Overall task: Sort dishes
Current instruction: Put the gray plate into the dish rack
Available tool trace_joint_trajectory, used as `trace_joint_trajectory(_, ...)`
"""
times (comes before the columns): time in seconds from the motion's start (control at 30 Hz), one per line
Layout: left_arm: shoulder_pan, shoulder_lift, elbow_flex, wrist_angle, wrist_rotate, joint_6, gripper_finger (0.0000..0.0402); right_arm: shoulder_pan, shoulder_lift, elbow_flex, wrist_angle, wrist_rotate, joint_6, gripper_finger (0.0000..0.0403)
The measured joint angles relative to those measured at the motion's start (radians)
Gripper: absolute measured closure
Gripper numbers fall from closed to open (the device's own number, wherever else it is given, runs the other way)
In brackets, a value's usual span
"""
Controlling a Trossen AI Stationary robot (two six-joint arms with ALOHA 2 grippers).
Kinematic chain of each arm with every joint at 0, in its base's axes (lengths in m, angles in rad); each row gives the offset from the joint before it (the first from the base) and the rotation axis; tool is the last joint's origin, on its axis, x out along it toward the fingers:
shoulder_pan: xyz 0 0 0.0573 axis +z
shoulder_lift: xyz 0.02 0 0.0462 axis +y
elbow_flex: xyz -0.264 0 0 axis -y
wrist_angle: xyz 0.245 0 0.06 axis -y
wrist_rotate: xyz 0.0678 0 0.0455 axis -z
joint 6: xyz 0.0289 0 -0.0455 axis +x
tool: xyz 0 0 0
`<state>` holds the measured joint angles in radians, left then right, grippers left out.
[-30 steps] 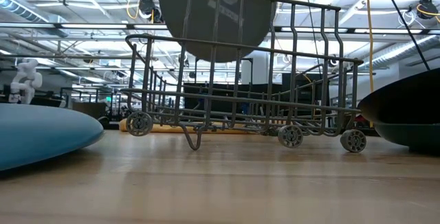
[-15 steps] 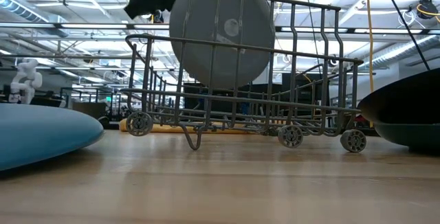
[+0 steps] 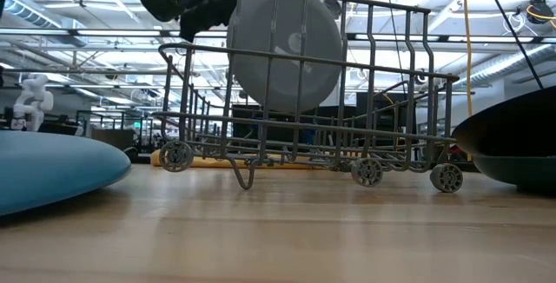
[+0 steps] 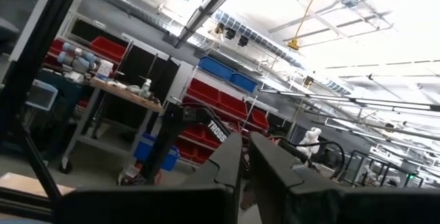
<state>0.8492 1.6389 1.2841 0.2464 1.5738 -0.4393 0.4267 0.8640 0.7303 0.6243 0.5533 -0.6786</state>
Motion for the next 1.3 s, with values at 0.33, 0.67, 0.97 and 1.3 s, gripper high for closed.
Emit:
trace_joint_trajectory(0.33, 0.002, 0.004, 0.002, -0.045, 0.000, 0.000, 0.0401, 0.000, -0.013, 0.000, 0.000, 0.002, -0.017, 0.0378)
trace_joint_trajectory(0.67, -0.002, 0.004, 0.002, -0.046, -0.001, 0.000, 0.0401, 0.000, -0.013, 0.000, 0.000, 0.001, -0.015, 0.0378)
trace_joint_trajectory(0.97, -0.043, 0.052, 0.002, -0.042, 0.006, 0.003, 0.0401, 0.000, -0.013, 0.000, 0.001, 0.001, -0.015, 0.0378)
trace_joint_trajectory(1.3, -0.069, 0.078, 0.002, -0.036, -0.006, 0.004, 0.0401, 0.000, -0.013, 0.000, 0.002, 0.000, -0.015, 0.0378)
